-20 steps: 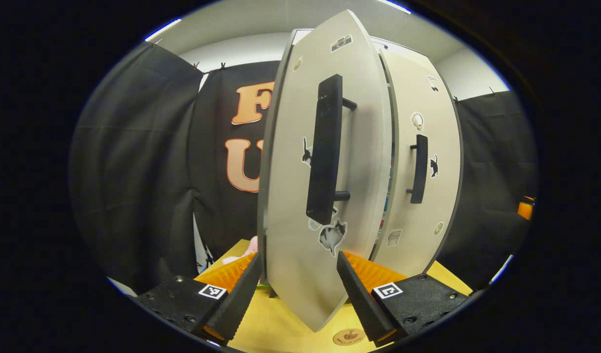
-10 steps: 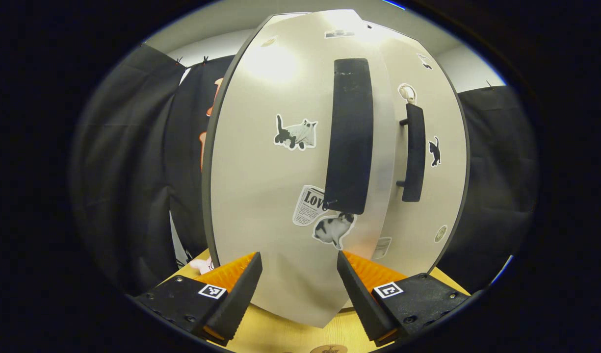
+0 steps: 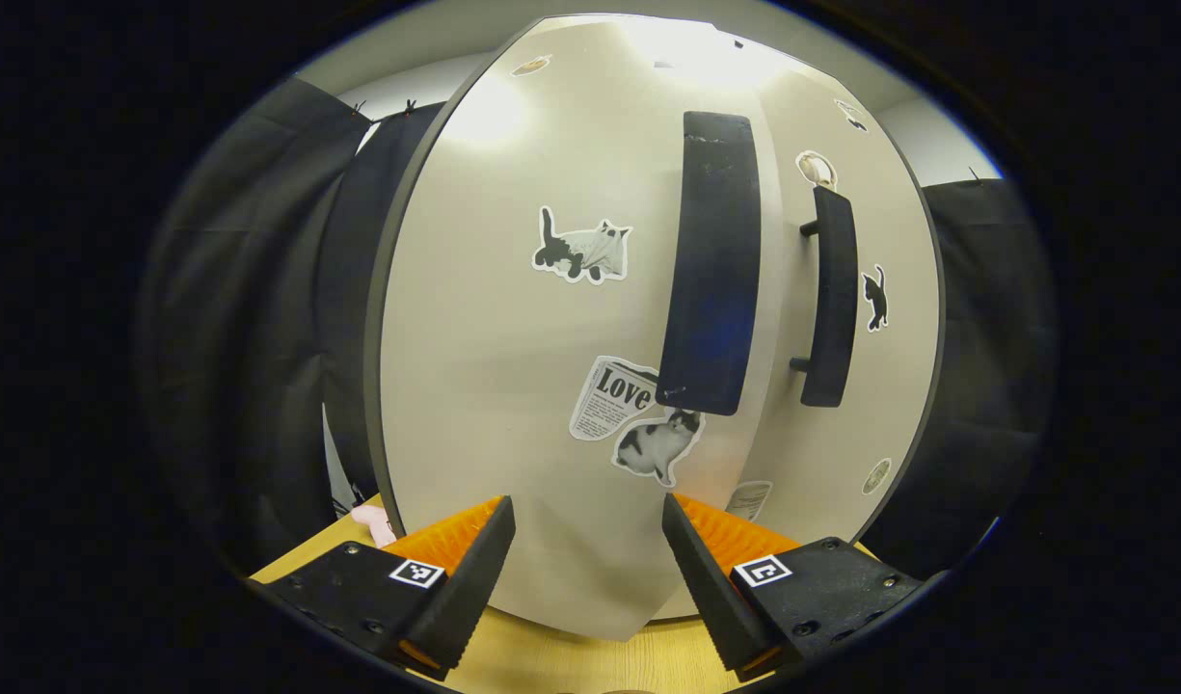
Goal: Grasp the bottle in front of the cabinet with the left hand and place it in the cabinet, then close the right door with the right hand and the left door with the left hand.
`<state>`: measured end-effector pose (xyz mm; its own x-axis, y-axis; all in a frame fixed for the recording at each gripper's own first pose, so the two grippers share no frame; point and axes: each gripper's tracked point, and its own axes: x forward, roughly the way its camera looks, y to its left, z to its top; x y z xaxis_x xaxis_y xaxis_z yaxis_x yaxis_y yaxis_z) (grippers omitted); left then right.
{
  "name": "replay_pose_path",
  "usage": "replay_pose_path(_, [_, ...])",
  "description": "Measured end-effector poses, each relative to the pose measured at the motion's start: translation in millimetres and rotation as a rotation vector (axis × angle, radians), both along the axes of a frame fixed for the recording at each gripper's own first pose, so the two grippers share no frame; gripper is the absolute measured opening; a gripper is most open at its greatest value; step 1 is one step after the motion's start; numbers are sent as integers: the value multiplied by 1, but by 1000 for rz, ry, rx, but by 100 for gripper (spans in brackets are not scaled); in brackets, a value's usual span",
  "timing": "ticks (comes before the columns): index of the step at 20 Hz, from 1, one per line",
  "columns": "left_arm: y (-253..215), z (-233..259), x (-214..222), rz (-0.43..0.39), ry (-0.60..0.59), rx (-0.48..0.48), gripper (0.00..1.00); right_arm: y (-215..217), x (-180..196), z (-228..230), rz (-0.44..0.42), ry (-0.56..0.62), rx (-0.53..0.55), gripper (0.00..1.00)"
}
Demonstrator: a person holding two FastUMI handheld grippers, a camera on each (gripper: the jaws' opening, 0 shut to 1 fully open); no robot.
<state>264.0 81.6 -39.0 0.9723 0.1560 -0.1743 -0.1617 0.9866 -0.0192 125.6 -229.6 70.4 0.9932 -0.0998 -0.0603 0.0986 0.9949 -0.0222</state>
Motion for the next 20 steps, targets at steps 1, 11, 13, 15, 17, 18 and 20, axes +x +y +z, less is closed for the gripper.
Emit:
replay_pose_path(1, [0, -1, 1, 0, 3, 3, 94, -1, 2, 0, -3, 1, 0, 95])
replay_pose_path(11, [0, -3, 10, 3, 23, 13, 94, -6, 20, -5, -25, 16, 12, 95])
replay_pose_path(13, [0, -3, 11, 8, 27, 8, 94, -5, 23, -5, -21, 16, 13, 95])
replay_pose_path(15, [0, -6, 12, 13, 35, 7, 94, -5, 26, -6, -19, 17, 16, 95])
replay_pose_path(17, [2, -9, 11, 25, 42, 7, 94, -6, 27, -9, -19, 21, 20, 95])
replay_pose_path(18, [2, -9, 12, 28, 44, 7, 95, -7, 27, -10, -21, 24, 23, 95])
replay_pose_path(20, [1, -11, 11, 33, 51, 11, 94, -9, 26, -12, -23, 26, 26, 94])
